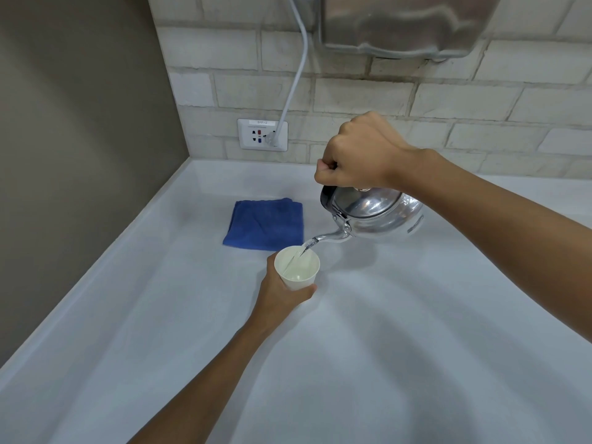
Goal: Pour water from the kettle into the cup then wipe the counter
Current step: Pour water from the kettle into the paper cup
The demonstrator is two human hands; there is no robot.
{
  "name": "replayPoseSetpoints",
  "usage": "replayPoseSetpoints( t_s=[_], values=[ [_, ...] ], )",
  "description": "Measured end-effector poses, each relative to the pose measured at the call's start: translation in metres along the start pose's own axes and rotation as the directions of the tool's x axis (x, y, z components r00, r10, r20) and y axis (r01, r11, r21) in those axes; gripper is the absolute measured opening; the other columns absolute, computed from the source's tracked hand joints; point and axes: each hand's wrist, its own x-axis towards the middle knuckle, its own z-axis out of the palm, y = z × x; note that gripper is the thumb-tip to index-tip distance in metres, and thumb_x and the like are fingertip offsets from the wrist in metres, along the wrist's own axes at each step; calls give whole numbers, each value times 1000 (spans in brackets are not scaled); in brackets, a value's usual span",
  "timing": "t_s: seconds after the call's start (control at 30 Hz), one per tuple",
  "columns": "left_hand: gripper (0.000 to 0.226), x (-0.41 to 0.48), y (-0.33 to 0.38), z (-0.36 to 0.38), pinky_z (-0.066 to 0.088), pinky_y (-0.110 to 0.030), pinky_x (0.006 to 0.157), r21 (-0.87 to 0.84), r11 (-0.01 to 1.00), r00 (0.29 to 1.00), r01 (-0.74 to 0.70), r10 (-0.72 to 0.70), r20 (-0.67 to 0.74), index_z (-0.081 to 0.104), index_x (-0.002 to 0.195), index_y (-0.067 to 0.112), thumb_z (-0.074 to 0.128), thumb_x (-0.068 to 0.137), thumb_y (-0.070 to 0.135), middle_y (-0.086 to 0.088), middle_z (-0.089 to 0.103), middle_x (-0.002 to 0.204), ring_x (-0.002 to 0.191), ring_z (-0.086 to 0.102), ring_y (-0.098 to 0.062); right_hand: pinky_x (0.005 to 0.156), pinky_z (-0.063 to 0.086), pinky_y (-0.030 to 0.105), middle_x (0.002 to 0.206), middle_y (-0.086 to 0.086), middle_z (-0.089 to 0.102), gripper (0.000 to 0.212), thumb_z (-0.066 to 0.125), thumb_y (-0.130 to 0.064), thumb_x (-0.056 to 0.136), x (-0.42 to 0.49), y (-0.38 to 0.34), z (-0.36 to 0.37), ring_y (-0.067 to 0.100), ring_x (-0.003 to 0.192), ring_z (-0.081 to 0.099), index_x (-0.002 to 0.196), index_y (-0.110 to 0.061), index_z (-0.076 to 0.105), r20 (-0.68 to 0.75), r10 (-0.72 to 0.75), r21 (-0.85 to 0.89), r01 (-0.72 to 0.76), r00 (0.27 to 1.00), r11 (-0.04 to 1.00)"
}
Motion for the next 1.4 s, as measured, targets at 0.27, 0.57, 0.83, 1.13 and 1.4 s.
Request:
replayPoseSetpoints(
  t_s=[0.27,0.57,0.83,1.13,1.4],
  values=[
    [77,1,-5,0,40,-18,81,-22,1000,1000,16,-17,-11,37,119,21,84,58,11,7,47,111,98,47,-9,46,12,23,38,2,13,40,46,-18,73,0,3,0,21,44,16,42,-10,22,7,-12,-8,13,1000,1000],
    [76,1,-6,-1,40,-23,81,-52,998,1000,28,-28,1,37,117,24,83,59,12,7,48,111,100,47,-12,47,11,22,39,2,15,37,46,-20,76,-1,7,2,21,43,16,44,-6,30,32,-7,-12,7,999,1000],
    [76,4,-12,0,40,2,65,-55,998,1000,19,-19,-9,35,113,31,85,57,14,18,47,103,93,49,-8,46,12,23,39,3,16,41,46,-19,76,0,9,0,20,42,14,43,-9,24,32,-9,-25,9,999,1000],
    [75,3,-14,-1,42,2,67,-76,997,1000,13,-13,1,36,114,28,84,57,12,6,49,111,99,49,-12,47,12,22,38,3,16,39,47,-18,75,0,9,1,20,42,18,44,-6,28,31,-5,-17,5,1000,1000],
    [75,3,-14,-1,39,3,64,-78,997,1000,17,-17,0,36,111,31,84,57,13,19,49,102,93,51,-6,47,11,22,38,2,15,39,48,-18,75,0,10,2,18,40,11,44,-7,28,23,1,-17,-1,1000,1000]
  ],
)
